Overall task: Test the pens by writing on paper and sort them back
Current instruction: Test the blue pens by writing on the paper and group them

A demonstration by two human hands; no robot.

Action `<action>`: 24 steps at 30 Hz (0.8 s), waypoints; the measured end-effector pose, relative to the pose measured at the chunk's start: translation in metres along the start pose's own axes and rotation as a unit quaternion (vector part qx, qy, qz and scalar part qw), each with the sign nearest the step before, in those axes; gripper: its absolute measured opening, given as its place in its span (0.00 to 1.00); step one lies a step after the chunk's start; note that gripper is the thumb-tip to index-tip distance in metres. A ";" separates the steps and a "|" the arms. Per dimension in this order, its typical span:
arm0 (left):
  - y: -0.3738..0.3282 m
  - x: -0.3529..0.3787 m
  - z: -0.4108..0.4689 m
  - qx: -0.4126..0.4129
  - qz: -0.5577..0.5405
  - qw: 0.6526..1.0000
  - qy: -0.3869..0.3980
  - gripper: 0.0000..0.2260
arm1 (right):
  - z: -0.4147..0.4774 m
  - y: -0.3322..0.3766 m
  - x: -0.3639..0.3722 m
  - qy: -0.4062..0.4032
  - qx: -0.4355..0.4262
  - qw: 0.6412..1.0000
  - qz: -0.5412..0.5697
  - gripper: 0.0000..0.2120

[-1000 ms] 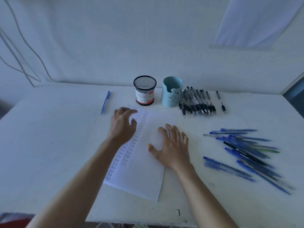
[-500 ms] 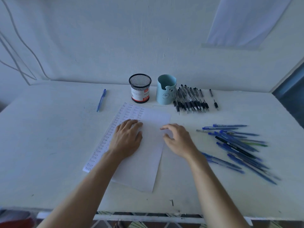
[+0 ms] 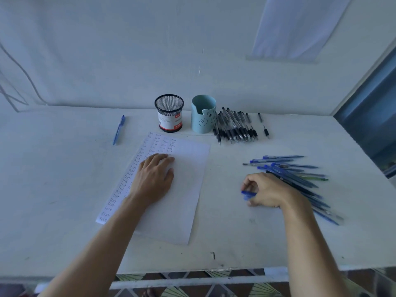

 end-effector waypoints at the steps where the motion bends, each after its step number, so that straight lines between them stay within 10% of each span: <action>1: 0.000 0.000 0.000 0.000 0.001 1.000 0.000 0.21 | 0.001 0.003 -0.001 -0.015 -0.017 1.000 0.003 0.12; 17: 0.004 0.003 0.000 -0.005 -0.030 1.000 -0.003 0.22 | 0.033 0.063 0.007 -0.267 -0.185 0.945 0.034 0.10; 24: 0.010 -0.011 -0.004 -0.059 -0.094 0.992 -0.051 0.21 | 0.020 0.110 0.009 -0.233 -0.232 0.855 0.402 0.06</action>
Point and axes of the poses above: each hand's wrist, its own z-axis towards the middle knuckle, its own x-axis out of the palm, y = z × x, the point moved 5 cm from there along z, towards the middle knuckle, and after that the axes turned 15 degrees about z, right-handed, at the moved point
